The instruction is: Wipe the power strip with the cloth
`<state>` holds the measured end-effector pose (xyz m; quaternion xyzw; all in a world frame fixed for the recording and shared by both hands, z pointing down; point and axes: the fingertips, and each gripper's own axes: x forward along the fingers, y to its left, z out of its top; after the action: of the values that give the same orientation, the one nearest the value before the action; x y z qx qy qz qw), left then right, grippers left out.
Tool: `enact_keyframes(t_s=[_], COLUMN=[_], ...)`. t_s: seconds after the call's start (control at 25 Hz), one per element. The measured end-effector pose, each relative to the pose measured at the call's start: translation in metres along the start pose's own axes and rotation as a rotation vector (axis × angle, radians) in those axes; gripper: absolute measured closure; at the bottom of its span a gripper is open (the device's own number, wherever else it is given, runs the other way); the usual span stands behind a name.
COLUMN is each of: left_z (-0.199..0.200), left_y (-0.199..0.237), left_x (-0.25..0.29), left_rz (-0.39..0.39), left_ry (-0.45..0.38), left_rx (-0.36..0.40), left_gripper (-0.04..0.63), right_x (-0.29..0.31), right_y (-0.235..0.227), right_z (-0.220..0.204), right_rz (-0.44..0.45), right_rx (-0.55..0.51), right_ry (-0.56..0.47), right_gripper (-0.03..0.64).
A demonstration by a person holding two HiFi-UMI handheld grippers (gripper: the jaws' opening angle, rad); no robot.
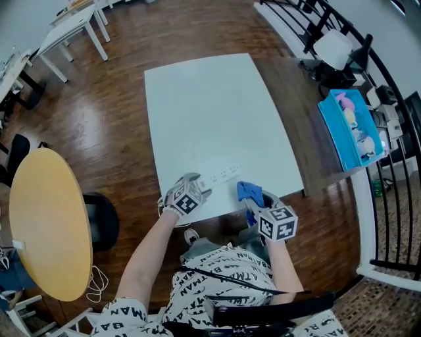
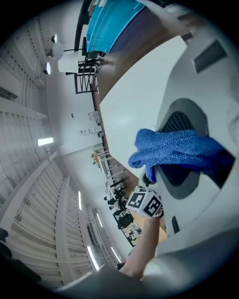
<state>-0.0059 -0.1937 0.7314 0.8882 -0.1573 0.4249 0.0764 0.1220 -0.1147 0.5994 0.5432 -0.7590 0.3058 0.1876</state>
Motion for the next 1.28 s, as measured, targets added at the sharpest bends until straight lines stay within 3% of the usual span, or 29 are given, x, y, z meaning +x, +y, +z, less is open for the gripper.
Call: enact_keyframes(t_s=[0.24, 0.48, 0.72, 0.96, 1.12, 1.28], left_z=[-0.001, 0.015, 0.045, 0.07, 0.078, 0.084], left_y=[-0.003, -0.003, -0.012, -0.027, -0.043, -0.06], left_x=[-0.002, -0.021, -0.075, -0.112, -0.122, -0.122], left_rz=[0.011, 0.047, 0.184, 0.309, 0.341, 0.355], left_ry=[0.004, -0.087, -0.188, -0.2, -0.189, -0.179], left_rx=[0.008, -0.015, 0.001, 0.014, 0.047, 0.083], left_gripper=[0.311, 0.31, 0.31, 0.31, 0.311, 0.311], right_x=[-0.005, -0.004, 0.0, -0.002, -0.005, -0.008], right_y=[-0.002, 0.008, 0.042, 0.076, 0.105, 0.125], right_z=[-0.002, 0.006, 0.032, 0.061, 0.06, 0.049], right_rz=[0.002, 0.054, 0.244, 0.365, 0.465, 0.531], right_rx=[-0.008, -0.106, -0.266, -0.464, -0.594, -0.657], right_ry=[0.005, 0.012, 0.051, 0.081, 0.144, 0.183], right_gripper=[0.482, 0.482, 0.482, 0.482, 0.482, 0.483])
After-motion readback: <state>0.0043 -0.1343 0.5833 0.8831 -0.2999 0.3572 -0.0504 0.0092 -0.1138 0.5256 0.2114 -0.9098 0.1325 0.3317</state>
